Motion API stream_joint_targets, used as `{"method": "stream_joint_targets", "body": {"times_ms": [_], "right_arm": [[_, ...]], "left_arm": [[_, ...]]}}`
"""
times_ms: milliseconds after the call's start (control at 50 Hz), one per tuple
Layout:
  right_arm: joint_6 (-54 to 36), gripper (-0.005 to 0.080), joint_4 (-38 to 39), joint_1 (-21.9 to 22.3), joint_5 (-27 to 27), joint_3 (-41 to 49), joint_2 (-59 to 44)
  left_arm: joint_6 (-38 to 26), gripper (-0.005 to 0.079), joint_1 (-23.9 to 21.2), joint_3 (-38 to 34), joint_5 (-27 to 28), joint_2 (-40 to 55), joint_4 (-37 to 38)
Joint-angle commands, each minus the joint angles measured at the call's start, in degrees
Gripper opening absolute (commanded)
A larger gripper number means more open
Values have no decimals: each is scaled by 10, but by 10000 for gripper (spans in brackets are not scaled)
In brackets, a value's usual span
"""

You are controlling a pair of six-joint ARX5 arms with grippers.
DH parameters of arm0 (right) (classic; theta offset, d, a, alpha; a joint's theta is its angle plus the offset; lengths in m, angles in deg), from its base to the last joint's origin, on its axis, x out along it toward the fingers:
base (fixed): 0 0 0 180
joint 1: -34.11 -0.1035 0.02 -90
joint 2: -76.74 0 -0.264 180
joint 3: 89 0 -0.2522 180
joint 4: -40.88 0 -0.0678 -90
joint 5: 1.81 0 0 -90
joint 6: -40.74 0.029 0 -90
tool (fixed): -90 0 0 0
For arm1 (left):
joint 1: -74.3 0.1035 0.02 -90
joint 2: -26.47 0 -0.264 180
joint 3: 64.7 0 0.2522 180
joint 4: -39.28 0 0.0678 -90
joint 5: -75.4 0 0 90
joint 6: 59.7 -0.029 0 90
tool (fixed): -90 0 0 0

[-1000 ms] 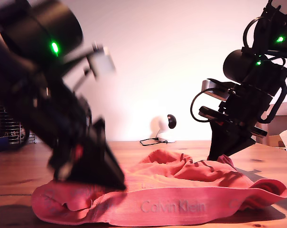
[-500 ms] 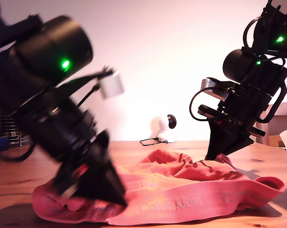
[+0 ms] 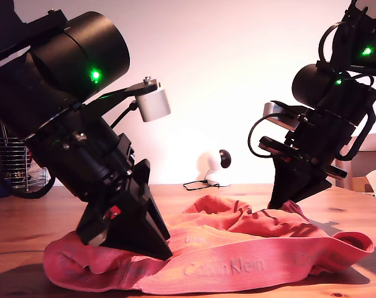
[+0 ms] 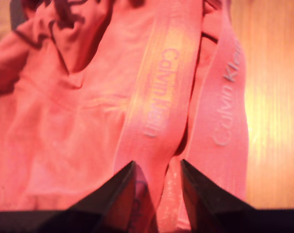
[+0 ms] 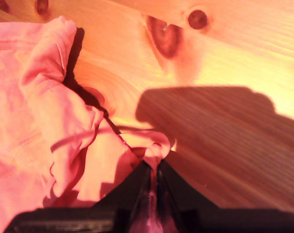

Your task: Fold the underwear in front of you. After folding it, place it to the right side.

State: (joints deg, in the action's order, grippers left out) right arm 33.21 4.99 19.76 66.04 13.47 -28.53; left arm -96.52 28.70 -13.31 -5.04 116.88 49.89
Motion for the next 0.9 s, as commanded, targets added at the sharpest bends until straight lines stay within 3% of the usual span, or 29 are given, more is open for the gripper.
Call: {"method": "stream_joint_targets", "body": {"times_ms": [0, 500, 880], "right_arm": [[0, -11, 4, -2, -5, -8, -1], [0, -11, 5, -2, -19, -8, -1], [0, -11, 10, -2, -19, -8, -1]], "left_arm": [[-12, 257, -2, -3, 7, 8, -3], [-42, 277, -8, -3, -52, 49, -63], [-37, 332, -38, -3, -10, 49, -76]]}}
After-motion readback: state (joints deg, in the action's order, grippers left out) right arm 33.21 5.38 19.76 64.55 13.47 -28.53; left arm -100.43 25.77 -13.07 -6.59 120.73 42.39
